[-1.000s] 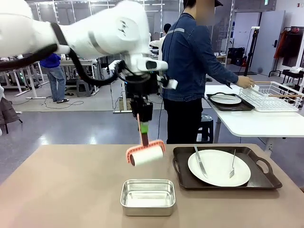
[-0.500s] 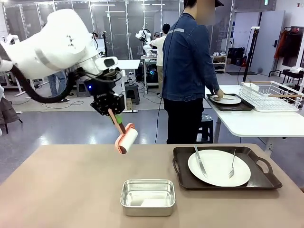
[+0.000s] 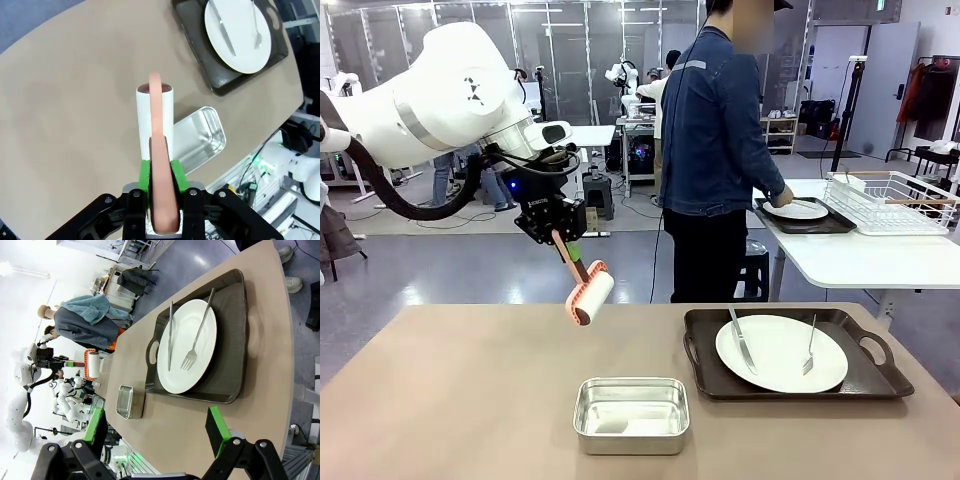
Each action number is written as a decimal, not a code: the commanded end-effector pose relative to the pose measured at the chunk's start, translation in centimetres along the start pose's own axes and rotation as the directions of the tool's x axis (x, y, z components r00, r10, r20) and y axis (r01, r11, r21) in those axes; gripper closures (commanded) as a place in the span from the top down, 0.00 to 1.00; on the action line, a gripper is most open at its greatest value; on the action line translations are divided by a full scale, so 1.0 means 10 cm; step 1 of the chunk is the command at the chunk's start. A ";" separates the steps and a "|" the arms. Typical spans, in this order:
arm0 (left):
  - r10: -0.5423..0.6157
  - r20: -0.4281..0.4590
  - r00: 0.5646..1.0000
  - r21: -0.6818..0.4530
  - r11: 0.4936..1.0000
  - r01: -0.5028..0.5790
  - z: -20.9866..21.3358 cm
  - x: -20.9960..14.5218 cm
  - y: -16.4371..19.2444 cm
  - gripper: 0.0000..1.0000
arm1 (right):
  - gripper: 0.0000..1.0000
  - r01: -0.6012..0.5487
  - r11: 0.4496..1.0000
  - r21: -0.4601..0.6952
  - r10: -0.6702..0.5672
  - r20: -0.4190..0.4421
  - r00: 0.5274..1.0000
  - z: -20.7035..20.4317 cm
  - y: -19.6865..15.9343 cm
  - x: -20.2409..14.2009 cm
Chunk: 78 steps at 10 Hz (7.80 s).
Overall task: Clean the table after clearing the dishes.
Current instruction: When the left (or right) Handle tray is removed, use the left hand (or right hand) to clean the left (or right) side of the table with the Lint Roller, then place the Lint Roller back on top of the Airtight Container.
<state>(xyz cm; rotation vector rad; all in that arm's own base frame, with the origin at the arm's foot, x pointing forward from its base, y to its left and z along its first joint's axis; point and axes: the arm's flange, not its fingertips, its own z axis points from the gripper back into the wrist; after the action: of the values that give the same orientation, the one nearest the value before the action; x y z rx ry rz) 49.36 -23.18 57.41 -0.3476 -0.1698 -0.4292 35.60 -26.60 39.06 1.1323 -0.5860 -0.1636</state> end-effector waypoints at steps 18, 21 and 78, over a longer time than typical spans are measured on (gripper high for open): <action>0.385 -0.035 0.922 -0.479 0.804 -0.353 -1.48 -0.44 2.37 0.22 | 1.00 -0.006 1.000 0.004 0.006 0.004 1.000 0.01 0.03 0.00; 0.395 -0.049 0.917 -0.494 0.789 -0.366 -1.69 -0.69 2.68 0.22 | 1.00 -0.006 1.000 0.004 0.006 0.004 1.000 0.01 0.03 0.00; -0.825 -0.231 0.516 0.221 0.472 0.854 -0.23 -0.66 -1.27 0.22 | 1.00 -0.006 1.000 0.004 0.006 0.004 1.000 0.01 0.03 0.00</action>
<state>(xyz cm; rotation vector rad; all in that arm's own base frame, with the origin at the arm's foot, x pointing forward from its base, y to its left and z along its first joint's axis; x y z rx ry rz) 38.42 -32.44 57.62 0.1127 -0.3117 -1.3925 35.61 -26.59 39.05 1.1323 -0.5856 -0.1633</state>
